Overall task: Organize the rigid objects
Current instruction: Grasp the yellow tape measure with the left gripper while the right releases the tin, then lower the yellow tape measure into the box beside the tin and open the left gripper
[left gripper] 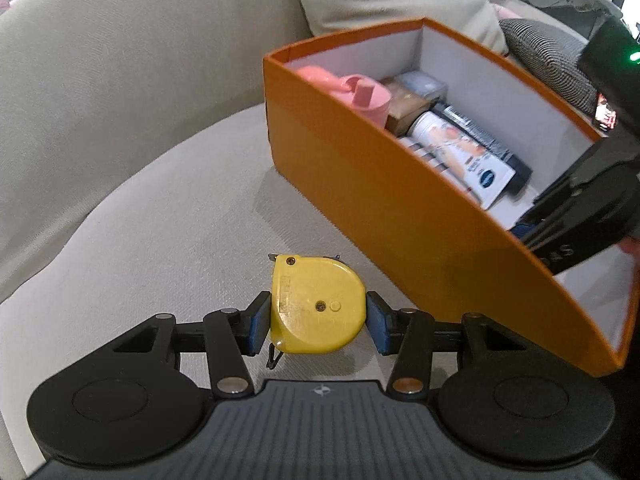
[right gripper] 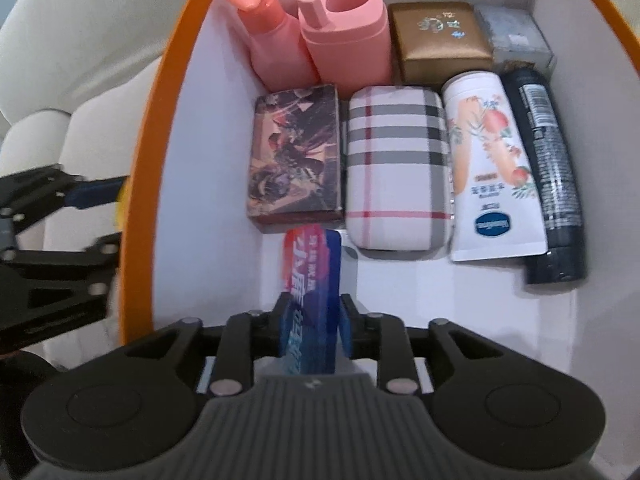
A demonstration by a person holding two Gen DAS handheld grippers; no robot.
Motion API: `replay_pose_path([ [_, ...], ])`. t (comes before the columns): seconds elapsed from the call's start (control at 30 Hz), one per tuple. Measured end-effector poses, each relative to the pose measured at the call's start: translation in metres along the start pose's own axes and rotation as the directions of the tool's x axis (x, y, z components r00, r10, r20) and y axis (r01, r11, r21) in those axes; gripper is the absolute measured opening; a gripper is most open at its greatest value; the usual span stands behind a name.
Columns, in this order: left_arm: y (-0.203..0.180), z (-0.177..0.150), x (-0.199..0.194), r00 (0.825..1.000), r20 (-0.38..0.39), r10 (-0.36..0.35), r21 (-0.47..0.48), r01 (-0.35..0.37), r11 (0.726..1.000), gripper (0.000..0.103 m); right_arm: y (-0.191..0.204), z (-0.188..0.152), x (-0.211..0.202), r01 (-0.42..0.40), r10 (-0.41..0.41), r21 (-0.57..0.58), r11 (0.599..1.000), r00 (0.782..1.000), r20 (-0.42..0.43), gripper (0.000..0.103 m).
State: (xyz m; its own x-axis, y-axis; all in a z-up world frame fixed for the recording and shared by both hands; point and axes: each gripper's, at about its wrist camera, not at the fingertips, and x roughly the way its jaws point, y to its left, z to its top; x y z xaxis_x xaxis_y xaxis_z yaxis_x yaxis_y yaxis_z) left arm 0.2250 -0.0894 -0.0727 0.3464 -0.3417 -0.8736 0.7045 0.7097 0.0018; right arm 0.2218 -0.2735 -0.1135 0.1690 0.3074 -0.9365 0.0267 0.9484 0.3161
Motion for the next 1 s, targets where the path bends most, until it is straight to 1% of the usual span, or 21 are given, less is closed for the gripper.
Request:
replay_pose_path([
  [0.07,-0.002,0.001,-0.008,1.0,0.011,-0.005,-0.001,0.005,1.0,0.056,-0.001,0.0,0.002,0.012,-0.012,-0.014,1.0,1.0,-0.007,0.032],
  [0.23,-0.006,0.002,-0.03,0.999,0.041,-0.018,-0.011,0.019,1.0,0.056,-0.002,0.001,0.007,0.044,-0.045,-0.026,0.999,0.999,-0.02,0.033],
  [0.3,-0.007,0.002,-0.037,0.998,0.051,-0.021,-0.014,0.022,1.0,0.056,-0.003,0.002,0.01,0.031,-0.031,-0.008,0.999,0.999,-0.034,0.033],
  [0.4,-0.01,0.004,-0.045,0.998,0.059,-0.026,-0.011,0.027,1.0,0.056,-0.014,0.004,0.011,-0.004,0.006,0.041,0.999,0.999,-0.051,0.029],
  [0.6,-0.018,0.01,-0.06,0.996,0.076,-0.036,0.004,0.035,0.999,0.056,-0.013,0.009,0.018,-0.041,0.045,0.086,0.995,0.998,-0.035,0.021],
  [0.7,-0.026,0.016,-0.069,0.996,0.089,-0.03,0.041,0.027,0.999,0.056,-0.008,0.01,0.02,-0.03,0.032,0.076,0.997,0.999,-0.023,0.021],
  [0.77,-0.034,0.021,-0.074,0.995,0.098,-0.032,0.073,0.025,0.997,0.056,-0.005,0.008,0.016,-0.027,0.028,0.066,0.997,1.0,-0.009,0.017],
  [0.83,-0.044,0.029,-0.077,0.994,0.101,-0.036,0.117,0.024,0.993,0.056,-0.004,0.003,0.001,-0.019,0.018,0.045,0.999,1.0,0.022,0.019],
  [0.9,-0.056,0.036,-0.078,0.994,0.101,-0.04,0.169,0.022,0.985,0.056,-0.007,0.002,-0.014,-0.001,0.0,0.016,1.0,0.998,0.062,0.02],
  [1.0,-0.078,0.048,-0.073,0.995,0.093,-0.048,0.257,0.022,0.966,0.056,-0.018,-0.001,-0.033,0.045,-0.042,-0.023,0.999,0.993,0.109,0.021],
])
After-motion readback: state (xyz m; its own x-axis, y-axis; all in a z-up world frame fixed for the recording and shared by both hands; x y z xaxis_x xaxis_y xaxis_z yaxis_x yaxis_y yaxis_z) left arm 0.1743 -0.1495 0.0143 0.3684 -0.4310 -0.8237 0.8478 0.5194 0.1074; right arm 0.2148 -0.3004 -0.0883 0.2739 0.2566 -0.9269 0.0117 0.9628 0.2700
